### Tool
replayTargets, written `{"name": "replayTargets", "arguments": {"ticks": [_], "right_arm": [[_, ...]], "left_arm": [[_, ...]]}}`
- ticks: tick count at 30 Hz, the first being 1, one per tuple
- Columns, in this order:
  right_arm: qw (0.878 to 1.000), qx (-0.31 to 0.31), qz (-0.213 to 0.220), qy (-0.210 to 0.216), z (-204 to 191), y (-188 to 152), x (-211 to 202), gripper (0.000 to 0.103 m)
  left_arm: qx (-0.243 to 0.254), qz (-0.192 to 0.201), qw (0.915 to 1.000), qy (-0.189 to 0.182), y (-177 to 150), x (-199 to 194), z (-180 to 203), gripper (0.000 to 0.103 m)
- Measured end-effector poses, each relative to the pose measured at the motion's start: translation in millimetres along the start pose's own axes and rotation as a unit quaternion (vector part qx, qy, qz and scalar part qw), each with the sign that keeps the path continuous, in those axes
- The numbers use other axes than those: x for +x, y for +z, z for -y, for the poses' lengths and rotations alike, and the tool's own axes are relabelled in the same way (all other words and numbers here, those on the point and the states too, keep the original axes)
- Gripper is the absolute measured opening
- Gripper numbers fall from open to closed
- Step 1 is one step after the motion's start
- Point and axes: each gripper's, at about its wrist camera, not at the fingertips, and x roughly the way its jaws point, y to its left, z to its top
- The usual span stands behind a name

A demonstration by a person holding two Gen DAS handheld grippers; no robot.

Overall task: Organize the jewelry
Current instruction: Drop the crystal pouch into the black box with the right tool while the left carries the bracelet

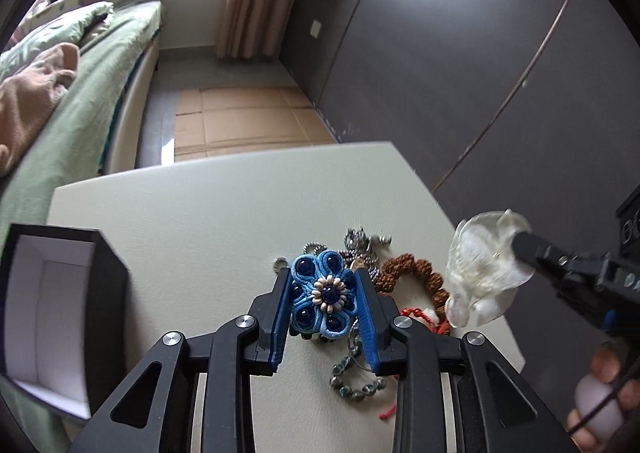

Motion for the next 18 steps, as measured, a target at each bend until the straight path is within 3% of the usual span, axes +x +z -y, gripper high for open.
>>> {"name": "replayTargets", "arguments": {"ticks": [9,18], "right_arm": [[0.999,-0.017,0.006,0.037,-19,-14,-4,0.003],[0.996,-0.032,0.014,0.078,-45,-27,-6,0.003]], "left_arm": [[-0.033,0.051,0.9981,-0.009,8,-55,-26,0.032],[-0.076,0.082,0.9937,0.008,8,-96,-67,0.032]]}}
